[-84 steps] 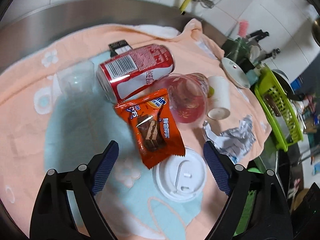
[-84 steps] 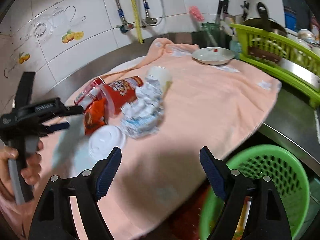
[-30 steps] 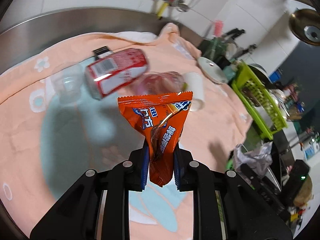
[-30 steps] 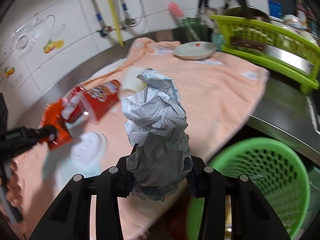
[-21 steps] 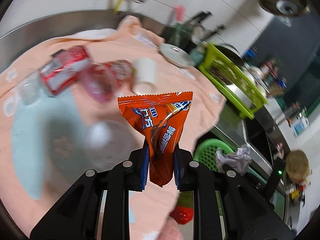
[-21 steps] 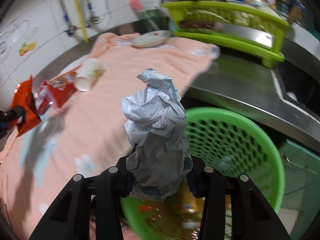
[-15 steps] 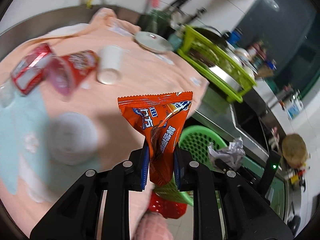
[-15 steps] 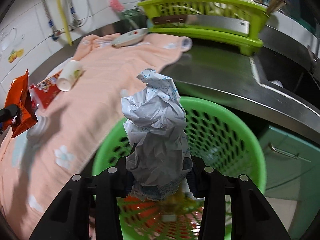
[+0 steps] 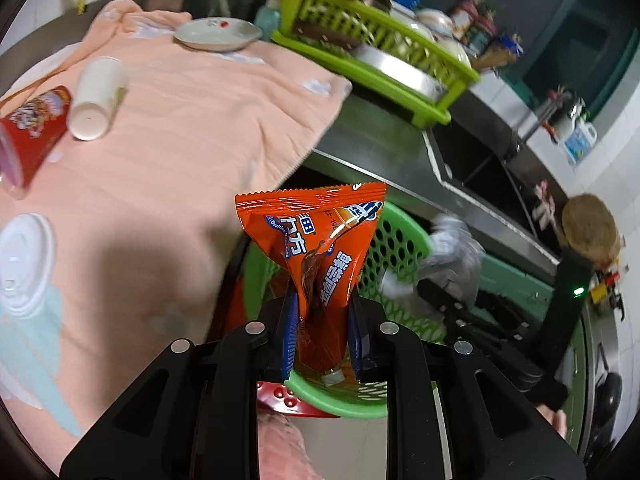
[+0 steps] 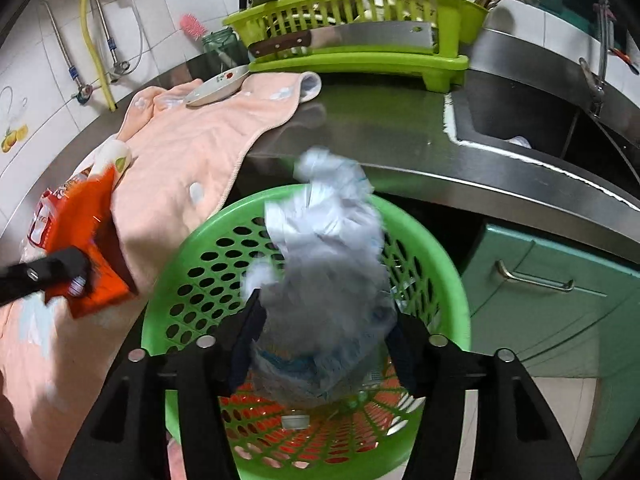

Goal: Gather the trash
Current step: 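Move both items over the green basket and open both tools, then move both tools back toward the remaining trash on the towel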

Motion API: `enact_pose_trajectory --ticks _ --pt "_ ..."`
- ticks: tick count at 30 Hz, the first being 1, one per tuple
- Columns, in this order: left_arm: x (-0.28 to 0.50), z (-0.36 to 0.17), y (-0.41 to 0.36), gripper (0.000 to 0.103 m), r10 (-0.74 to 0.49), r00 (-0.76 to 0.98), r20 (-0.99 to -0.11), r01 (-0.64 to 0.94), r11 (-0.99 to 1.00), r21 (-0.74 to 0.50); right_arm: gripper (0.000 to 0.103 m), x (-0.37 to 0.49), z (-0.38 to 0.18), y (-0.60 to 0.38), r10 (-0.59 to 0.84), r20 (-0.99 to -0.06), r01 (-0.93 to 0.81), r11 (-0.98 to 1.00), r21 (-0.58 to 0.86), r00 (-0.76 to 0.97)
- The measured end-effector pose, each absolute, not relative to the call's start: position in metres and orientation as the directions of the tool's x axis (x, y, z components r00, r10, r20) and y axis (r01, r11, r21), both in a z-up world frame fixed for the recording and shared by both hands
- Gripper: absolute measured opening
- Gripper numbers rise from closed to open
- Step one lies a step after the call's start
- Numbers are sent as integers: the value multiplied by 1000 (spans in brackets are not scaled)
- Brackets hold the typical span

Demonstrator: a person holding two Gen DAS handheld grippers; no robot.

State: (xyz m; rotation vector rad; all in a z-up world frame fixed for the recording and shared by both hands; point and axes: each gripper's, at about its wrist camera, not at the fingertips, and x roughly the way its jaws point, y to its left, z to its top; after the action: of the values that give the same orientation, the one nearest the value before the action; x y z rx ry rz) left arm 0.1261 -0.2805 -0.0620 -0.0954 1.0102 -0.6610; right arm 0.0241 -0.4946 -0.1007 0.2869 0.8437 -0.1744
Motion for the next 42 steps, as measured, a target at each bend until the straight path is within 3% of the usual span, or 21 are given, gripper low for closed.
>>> enact_pose_trajectory --ticks 3,10,25,42 --pt "124 -71 -295 25 -542 336 -771 490 799 -348 64 20 -97 -499 -43 -748 269 945 184 663" --pt "118 -81 -306 54 -534 314 -785 511 792 -334 67 14 -92 -505 -50 -738 275 943 186 672" --pt "123 -56 -255 57 -503 404 -765 495 823 -279 68 35 -71 -469 3 -716 188 964 188 698" --pt "226 3 -117 64 -277 617 -737 285 951 -119 68 128 -35 -365 146 -701 -19 982 186 699"
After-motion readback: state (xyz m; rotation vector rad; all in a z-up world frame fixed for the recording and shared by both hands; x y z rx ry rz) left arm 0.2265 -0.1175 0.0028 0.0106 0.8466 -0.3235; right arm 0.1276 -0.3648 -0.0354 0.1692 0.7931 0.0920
